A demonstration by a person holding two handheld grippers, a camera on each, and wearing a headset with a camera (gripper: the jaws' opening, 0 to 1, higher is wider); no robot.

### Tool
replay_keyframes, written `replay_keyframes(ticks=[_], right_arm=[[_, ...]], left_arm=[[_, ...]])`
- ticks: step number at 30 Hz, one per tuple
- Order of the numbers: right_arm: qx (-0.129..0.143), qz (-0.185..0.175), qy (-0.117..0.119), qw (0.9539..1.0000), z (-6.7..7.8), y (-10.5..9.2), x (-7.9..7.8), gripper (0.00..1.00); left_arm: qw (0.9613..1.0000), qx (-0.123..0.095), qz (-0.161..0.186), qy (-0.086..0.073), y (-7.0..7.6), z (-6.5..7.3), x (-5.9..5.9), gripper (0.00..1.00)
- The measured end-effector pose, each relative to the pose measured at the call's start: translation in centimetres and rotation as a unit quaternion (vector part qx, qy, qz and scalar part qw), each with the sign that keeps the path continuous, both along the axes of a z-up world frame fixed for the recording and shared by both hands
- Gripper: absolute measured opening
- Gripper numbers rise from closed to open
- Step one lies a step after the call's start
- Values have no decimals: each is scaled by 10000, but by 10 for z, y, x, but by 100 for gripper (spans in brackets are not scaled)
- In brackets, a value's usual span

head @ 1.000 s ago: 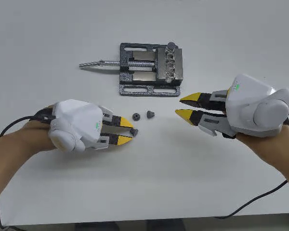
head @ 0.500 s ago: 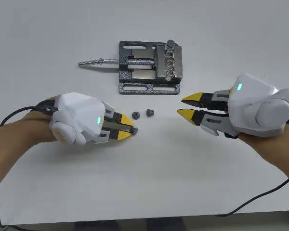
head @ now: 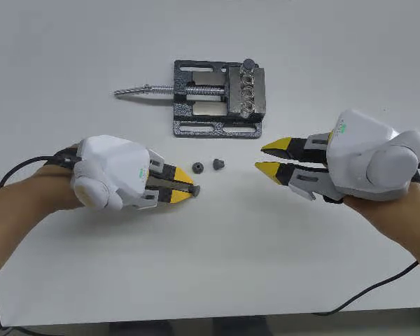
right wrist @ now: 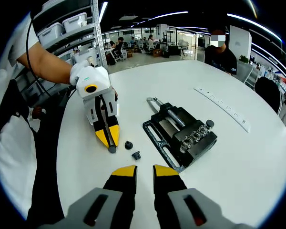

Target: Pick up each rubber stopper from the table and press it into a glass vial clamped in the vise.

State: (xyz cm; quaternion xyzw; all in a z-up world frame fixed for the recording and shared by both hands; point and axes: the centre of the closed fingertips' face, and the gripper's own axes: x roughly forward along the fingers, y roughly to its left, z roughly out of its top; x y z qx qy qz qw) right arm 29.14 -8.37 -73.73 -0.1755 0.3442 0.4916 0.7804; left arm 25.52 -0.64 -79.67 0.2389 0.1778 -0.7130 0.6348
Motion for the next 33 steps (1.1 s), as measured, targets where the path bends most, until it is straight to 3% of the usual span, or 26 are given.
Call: replay_keyframes(ticks=[15, 33], right_arm=[[-5, 262, 68, 9996, 0, 11, -9, 14], [-96, 786, 84, 9968, 4, 27, -26, 14]], left_arm=[[9984, -418, 372, 108, -4, 16, 6, 3], [9900, -1130, 765, 356, -20, 43, 14, 3]])
